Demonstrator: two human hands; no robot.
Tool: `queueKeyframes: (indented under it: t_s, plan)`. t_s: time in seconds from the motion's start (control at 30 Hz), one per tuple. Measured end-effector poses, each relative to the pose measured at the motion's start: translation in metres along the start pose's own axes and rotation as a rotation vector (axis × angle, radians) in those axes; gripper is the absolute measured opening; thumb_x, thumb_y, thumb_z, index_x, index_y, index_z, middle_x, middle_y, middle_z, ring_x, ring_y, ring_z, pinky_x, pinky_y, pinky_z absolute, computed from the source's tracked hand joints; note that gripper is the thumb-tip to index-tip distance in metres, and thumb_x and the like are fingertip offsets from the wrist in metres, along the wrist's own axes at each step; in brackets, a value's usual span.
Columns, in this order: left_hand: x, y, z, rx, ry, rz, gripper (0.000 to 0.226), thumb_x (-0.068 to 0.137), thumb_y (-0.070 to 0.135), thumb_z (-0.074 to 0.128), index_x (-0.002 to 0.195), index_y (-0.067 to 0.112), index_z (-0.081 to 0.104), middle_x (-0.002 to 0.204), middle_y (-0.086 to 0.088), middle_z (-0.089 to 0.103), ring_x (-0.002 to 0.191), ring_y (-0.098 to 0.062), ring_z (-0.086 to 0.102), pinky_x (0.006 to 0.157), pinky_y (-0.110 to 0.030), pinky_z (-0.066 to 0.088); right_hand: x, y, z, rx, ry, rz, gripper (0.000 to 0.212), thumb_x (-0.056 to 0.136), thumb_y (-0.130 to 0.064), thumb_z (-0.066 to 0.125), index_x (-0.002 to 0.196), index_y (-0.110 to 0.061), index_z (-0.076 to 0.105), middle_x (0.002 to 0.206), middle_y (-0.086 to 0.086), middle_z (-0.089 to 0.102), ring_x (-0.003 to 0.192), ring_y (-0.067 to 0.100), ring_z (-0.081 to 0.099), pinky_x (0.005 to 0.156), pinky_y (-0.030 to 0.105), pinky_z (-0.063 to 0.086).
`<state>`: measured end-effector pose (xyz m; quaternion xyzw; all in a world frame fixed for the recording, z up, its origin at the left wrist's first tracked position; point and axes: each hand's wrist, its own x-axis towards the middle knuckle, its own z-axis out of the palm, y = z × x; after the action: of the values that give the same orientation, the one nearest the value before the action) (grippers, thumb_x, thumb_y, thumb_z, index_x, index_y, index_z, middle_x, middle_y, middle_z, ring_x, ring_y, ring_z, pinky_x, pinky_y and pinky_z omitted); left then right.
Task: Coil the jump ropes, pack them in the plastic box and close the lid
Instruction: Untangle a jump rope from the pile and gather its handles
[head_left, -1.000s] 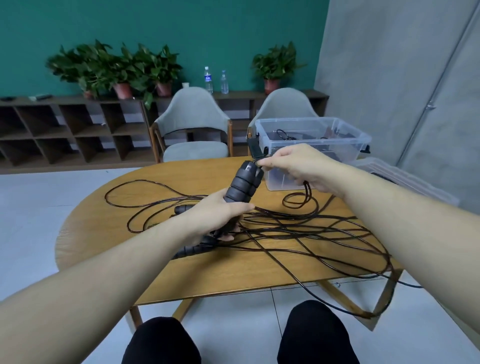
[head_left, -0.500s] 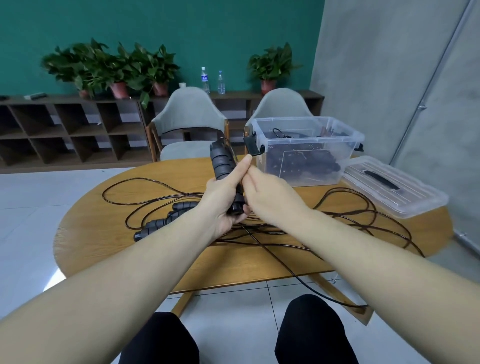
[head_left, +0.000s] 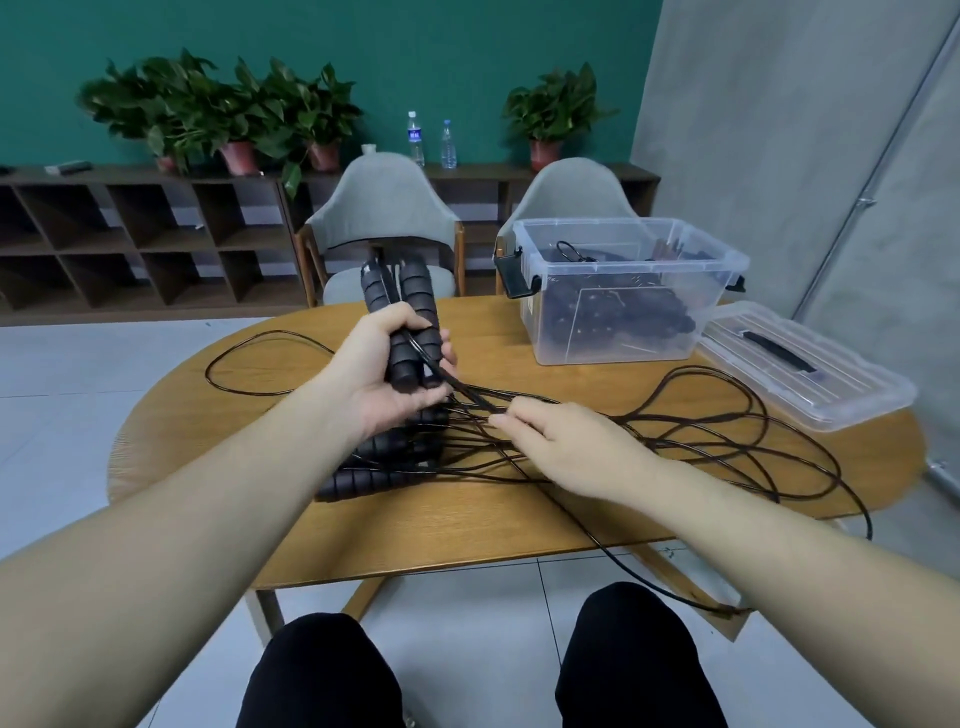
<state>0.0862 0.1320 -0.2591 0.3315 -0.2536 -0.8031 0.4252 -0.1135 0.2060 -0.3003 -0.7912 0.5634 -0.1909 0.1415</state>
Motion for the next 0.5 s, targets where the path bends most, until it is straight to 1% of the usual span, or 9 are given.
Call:
queueKeyframes:
  t_s: [0.1,0.17,0.23,0.3,0.37,0.4,0.43,0.47,0.5]
  plan:
    - [-0.005,0.005,-0.013,0.276,-0.146,-0.095,0.035,0.079,0.008,0.055,0.114,0.011,0.055,0.087,-0.005,0.061,0.073,-0.020,0.062,0.079,-0.049,0.059,0.009,0.022,-0.007,0.015,-0.069,0.073,0.041,0.095,-0.066,0.040,0.074,-0.033,0.053,0.065,-0.008,0.058,0.062,0.009,0.055,0.060,0.034,0.044]
    - [-0.007,0.005,-0.018,0.399,-0.266,-0.147,0.043,0.078,0.005,0.056,0.120,0.013,0.055,0.087,-0.006,0.060,0.085,-0.024,0.066,0.091,-0.067,0.051,0.015,0.032,-0.013,0.055,-0.092,0.094,0.047,0.088,-0.071,0.048,0.074,-0.027,0.058,0.066,-0.008,0.058,0.063,0.010,0.053,0.062,0.033,0.043]
    - [-0.008,0.004,-0.017,0.537,-0.329,-0.185,0.046,0.076,0.004,0.057,0.121,0.010,0.056,0.091,-0.010,0.062,0.102,-0.028,0.069,0.094,-0.071,0.047,0.019,0.041,-0.018,0.058,-0.110,0.119,0.053,0.081,-0.072,0.058,0.068,-0.021,0.056,0.061,-0.009,0.051,0.060,0.011,0.046,0.061,0.032,0.037]
    - [-0.008,0.001,-0.013,0.713,-0.300,-0.181,0.047,0.072,0.002,0.058,0.118,0.009,0.057,0.097,-0.013,0.063,0.106,-0.028,0.069,0.095,-0.068,0.048,0.025,0.046,-0.023,0.042,-0.141,0.139,0.060,0.072,-0.077,0.063,0.063,-0.019,0.051,0.057,-0.007,0.046,0.057,0.012,0.042,0.059,0.031,0.034]
    - [-0.009,-0.001,-0.005,0.917,-0.300,-0.192,0.047,0.071,0.001,0.059,0.118,0.011,0.057,0.109,-0.014,0.063,0.106,-0.028,0.070,0.096,-0.062,0.051,0.031,0.049,-0.029,0.028,-0.184,0.131,0.067,0.066,-0.083,0.063,0.065,-0.016,0.054,0.061,0.000,0.054,0.060,0.017,0.049,0.061,0.033,0.041]
    - [-0.010,-0.001,0.001,1.034,-0.345,-0.222,0.049,0.074,0.001,0.059,0.121,0.013,0.056,0.119,-0.015,0.062,0.110,-0.031,0.070,0.096,-0.057,0.054,0.034,0.050,-0.031,0.009,-0.199,0.116,0.063,0.070,-0.078,0.065,0.068,-0.015,0.058,0.067,0.005,0.061,0.064,0.020,0.055,0.064,0.034,0.046]
    - [-0.012,-0.002,0.007,1.163,-0.402,-0.259,0.051,0.077,0.001,0.060,0.126,0.015,0.054,0.127,-0.016,0.060,0.112,-0.031,0.069,0.094,-0.050,0.056,0.037,0.051,-0.035,-0.011,-0.208,0.099,0.050,0.078,-0.063,0.067,0.067,-0.015,0.059,0.070,0.007,0.064,0.065,0.021,0.056,0.066,0.034,0.047]
    - [-0.013,-0.003,0.013,1.310,-0.449,-0.287,0.050,0.081,0.002,0.062,0.128,0.017,0.051,0.127,-0.015,0.060,0.108,-0.026,0.071,0.090,-0.043,0.059,0.039,0.050,-0.040,-0.025,-0.202,0.087,0.038,0.083,-0.047,0.068,0.064,-0.016,0.056,0.067,0.006,0.062,0.063,0.020,0.053,0.064,0.032,0.045]
    - [-0.014,-0.004,0.019,1.473,-0.474,-0.286,0.047,0.084,0.002,0.065,0.125,0.019,0.050,0.119,-0.013,0.062,0.097,-0.017,0.073,0.082,-0.035,0.060,0.041,0.047,-0.046,-0.035,-0.190,0.091,0.036,0.085,-0.038,0.069,0.061,-0.016,0.053,0.062,0.003,0.056,0.061,0.017,0.048,0.062,0.029,0.042]
